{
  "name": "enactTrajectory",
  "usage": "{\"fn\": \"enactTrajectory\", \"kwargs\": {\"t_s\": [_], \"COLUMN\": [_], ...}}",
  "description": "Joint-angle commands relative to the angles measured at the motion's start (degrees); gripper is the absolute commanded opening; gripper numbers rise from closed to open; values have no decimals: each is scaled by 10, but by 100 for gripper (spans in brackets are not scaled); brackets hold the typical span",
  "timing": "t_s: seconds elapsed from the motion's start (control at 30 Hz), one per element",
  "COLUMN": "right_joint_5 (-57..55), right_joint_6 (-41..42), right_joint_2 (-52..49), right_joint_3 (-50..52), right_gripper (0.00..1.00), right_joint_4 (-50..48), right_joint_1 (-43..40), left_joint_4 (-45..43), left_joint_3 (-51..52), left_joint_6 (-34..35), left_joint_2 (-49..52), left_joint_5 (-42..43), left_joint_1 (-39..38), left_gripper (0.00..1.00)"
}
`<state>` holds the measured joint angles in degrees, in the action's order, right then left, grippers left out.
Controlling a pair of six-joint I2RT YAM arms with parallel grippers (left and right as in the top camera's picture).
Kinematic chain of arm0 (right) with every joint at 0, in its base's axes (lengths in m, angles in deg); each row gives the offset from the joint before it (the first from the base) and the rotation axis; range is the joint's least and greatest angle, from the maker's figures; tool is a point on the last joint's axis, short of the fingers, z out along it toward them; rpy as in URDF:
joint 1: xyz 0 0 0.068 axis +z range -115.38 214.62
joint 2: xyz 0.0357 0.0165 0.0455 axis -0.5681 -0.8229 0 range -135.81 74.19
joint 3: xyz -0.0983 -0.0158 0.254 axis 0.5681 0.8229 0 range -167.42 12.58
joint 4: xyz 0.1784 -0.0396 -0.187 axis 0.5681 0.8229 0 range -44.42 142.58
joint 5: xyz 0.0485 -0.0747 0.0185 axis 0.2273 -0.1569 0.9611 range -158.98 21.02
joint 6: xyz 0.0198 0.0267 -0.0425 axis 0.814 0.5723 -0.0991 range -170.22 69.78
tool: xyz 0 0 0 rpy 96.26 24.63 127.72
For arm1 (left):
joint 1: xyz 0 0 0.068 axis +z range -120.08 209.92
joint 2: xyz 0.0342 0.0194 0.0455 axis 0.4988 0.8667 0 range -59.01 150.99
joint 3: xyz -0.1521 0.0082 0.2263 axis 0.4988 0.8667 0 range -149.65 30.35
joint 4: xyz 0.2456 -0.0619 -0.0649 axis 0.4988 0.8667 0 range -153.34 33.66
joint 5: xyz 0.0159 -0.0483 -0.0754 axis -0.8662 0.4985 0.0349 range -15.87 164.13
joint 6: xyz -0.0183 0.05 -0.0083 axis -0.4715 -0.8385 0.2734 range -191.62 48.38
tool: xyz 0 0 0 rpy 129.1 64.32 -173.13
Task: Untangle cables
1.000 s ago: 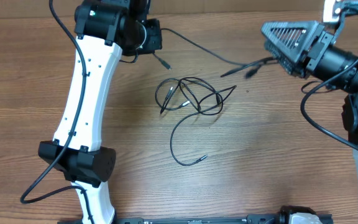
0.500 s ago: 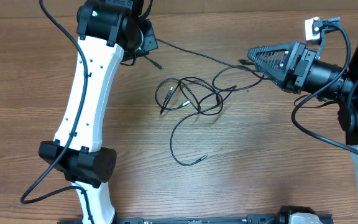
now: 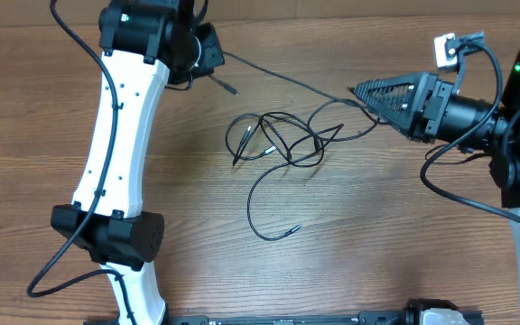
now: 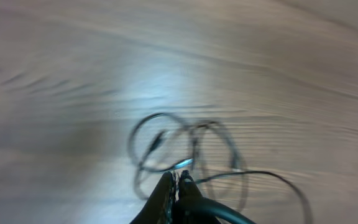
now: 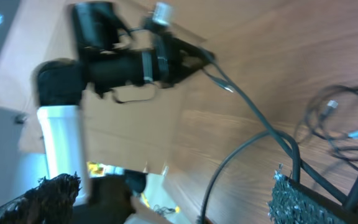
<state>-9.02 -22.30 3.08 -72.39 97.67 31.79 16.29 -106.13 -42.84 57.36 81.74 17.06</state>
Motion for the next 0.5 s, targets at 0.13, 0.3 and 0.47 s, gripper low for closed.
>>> {"fn": "enactTrajectory", "kwargs": {"t_s": [0.13, 0.3, 0.47], "right_joint_5": [-22, -5, -29], "right_joint_6": [-84, -100, -101], "right_joint_2": [-27, -46, -53], "right_joint_3": [-9, -9, -9], "right_gripper": [100, 100, 100], "right_joint_4": [25, 23, -7], "right_joint_1": [17, 59, 73], "left_joint_4": [-67, -83, -60], "left_joint_3": [-1, -1, -1], "left_joint_6": [-96, -119, -133], "left_joint_2": [2, 2, 2], "left_joint_5": [277, 380, 350], "left_joint_1": [45, 37, 23], "left_gripper": [4, 4, 4]}}
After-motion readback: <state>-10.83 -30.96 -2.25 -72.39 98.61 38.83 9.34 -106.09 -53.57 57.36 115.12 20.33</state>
